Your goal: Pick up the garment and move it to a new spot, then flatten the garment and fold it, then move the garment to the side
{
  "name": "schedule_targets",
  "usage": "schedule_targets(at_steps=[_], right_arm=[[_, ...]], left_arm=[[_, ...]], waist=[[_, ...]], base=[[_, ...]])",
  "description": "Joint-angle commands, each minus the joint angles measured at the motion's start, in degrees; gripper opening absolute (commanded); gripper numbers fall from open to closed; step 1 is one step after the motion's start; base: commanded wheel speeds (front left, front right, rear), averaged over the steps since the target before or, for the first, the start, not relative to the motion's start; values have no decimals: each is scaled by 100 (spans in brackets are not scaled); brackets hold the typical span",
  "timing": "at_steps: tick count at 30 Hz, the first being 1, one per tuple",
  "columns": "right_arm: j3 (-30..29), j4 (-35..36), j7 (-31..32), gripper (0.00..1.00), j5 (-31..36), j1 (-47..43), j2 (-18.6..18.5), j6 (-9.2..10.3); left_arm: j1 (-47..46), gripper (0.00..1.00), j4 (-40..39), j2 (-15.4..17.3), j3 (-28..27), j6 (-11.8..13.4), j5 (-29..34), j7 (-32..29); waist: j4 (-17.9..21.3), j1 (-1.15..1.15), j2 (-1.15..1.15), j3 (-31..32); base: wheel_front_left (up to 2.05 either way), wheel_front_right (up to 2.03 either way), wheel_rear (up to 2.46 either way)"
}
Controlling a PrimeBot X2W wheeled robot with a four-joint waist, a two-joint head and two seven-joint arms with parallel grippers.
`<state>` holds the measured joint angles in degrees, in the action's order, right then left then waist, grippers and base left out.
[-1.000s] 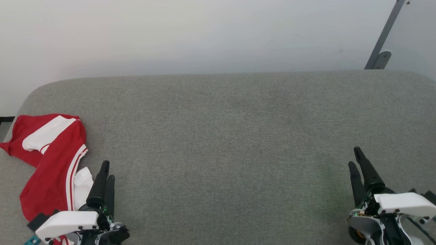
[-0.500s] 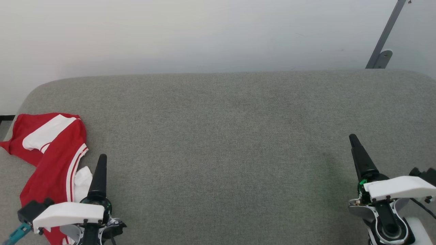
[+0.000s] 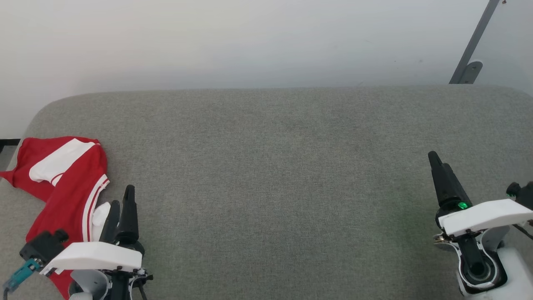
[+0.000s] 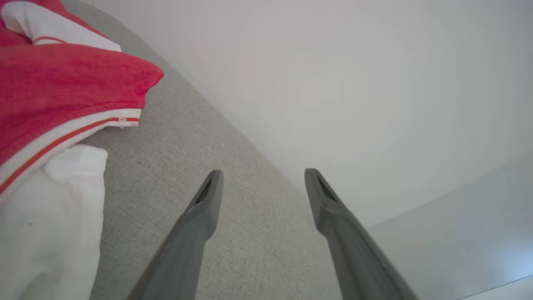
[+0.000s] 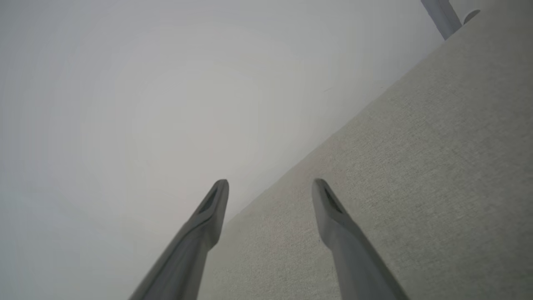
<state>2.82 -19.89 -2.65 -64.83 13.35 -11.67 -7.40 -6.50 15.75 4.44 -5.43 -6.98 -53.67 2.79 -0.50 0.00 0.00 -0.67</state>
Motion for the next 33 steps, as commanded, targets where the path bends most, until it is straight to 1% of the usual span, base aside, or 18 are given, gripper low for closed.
schedule_targets(at_steps=[1, 10, 18, 19, 21, 24, 33], right_arm=[[28, 50, -83, 100, 314, 177, -86, -10], [-107, -51, -255, 100, 1652, 283, -84, -10], [-257, -134, -393, 100, 2727, 325, -36, -11], [-257, -134, -393, 100, 2727, 325, -36, -11], [-265, -152, -429, 100, 2930, 347, -33, -11], [-261, -187, -491, 100, 3248, 387, -43, -11], [-181, -283, -631, 100, 3762, 477, -100, -12]], left_arm=[[-126, 100, -104, 68, 24, 40, 296, 67], [-131, 100, -132, 180, 158, 178, 1233, 241], [-73, 100, -129, 260, 310, 325, 1831, 382], [-73, 100, -129, 260, 310, 325, 1831, 382], [-68, 100, -123, 272, 330, 345, 1936, 413], [-84, 100, -133, 302, 393, 390, 2207, 479], [-80, 100, -84, 353, 463, 435, 2686, 617]], waist=[[-3, 0, 0, 0], [-5, 0, 0, -13], [2, 0, 0, -12], [2, 0, 0, -12], [5, 0, 0, -16], [5, 0, 0, -23], [15, 0, 0, -14]], base=[[0, 0, 0], [0, 0, 0], [0, 0, 0], [0, 0, 0], [0, 0, 0], [0, 0, 0], [0, 0, 0]])
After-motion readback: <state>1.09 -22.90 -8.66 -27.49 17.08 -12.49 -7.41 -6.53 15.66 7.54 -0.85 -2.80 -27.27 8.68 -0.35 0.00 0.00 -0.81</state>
